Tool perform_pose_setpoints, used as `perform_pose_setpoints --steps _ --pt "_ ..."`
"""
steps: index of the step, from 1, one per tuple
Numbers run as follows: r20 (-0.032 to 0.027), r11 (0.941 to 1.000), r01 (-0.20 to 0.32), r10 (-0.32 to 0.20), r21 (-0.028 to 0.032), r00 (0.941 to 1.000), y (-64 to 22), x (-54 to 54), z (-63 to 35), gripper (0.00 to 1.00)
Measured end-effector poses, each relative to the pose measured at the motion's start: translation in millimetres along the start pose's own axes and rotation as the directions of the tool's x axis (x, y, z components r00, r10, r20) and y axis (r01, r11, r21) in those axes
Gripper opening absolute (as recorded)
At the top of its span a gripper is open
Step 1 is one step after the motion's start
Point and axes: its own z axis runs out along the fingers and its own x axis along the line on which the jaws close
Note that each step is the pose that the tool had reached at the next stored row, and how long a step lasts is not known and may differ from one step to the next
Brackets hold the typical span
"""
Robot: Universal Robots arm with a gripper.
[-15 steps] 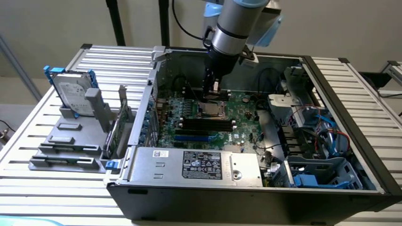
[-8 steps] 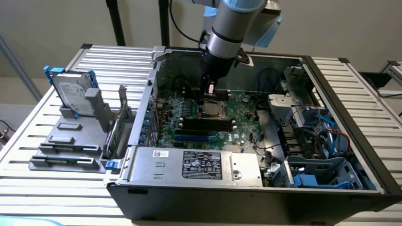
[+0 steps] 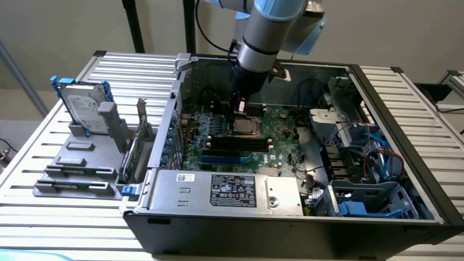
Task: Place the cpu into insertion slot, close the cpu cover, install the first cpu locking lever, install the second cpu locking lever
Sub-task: 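Close the cpu cover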
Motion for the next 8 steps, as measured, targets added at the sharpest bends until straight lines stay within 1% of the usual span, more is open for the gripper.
perform_pose_setpoints --steps 8 --pt "-0.0101 1.0 0.0 0.0 0.0001 0.9999 1.4 -2.6 7.0 0.18"
